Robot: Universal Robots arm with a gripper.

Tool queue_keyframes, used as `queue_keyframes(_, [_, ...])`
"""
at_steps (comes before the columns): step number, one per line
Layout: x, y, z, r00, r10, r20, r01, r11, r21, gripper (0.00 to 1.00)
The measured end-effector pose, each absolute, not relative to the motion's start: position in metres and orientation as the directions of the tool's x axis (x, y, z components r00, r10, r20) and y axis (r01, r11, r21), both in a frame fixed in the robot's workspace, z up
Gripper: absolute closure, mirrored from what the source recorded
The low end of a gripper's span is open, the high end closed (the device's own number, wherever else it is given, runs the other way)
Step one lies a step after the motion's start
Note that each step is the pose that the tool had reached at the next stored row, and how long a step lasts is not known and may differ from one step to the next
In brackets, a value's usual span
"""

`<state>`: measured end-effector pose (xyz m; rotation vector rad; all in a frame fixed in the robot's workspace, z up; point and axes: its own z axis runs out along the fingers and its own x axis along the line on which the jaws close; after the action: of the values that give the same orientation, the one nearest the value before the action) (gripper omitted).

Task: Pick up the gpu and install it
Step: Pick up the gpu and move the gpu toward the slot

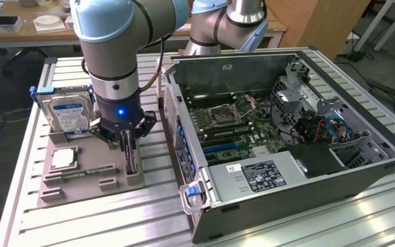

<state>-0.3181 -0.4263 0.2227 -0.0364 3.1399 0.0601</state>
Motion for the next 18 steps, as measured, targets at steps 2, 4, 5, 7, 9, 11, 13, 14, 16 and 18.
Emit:
queue_keyframes(2, [-0.3181, -0.4263, 0.2228, -1.000, -0.023, -0.001, -0.023, 0.999, 0.038, 0.67])
queue_keyframes(4, [-0.3181, -0.4263, 0.2228, -1.000, -0.023, -0.001, -0.023, 0.999, 0.038, 0.67])
queue_keyframes(5, [-0.3181, -0.4263, 0.2228, -1.000, -0.023, -0.001, -0.023, 0.999, 0.038, 0.67])
queue_keyframes(7, [-0.3181, -0.4263, 0.2227, -1.000, -0.023, -0.001, -0.023, 0.999, 0.038, 0.67])
queue_keyframes(9, [-0.3181, -0.4263, 0.2228, -1.000, -0.023, -0.001, -0.023, 0.999, 0.038, 0.67])
queue_keyframes(11, [-0.3181, -0.4263, 0.2228, -1.000, -0.023, -0.001, -0.023, 0.999, 0.038, 0.67])
queue_keyframes(13, [-0.3181, -0.4263, 0.2227, -1.000, -0.023, -0.001, -0.023, 0.999, 0.038, 0.67])
queue_keyframes(14, [-0.3181, -0.4263, 0.2228, -1.000, -0.023, -0.001, -0.023, 0.999, 0.038, 0.69])
queue_keyframes(16, [-0.3181, -0.4263, 0.2228, -1.000, -0.023, -0.001, -0.023, 0.999, 0.038, 0.73])
queue_keyframes(18, [-0.3181, -0.4263, 0.2228, -1.000, -0.023, -0.001, -0.023, 0.999, 0.038, 0.73])
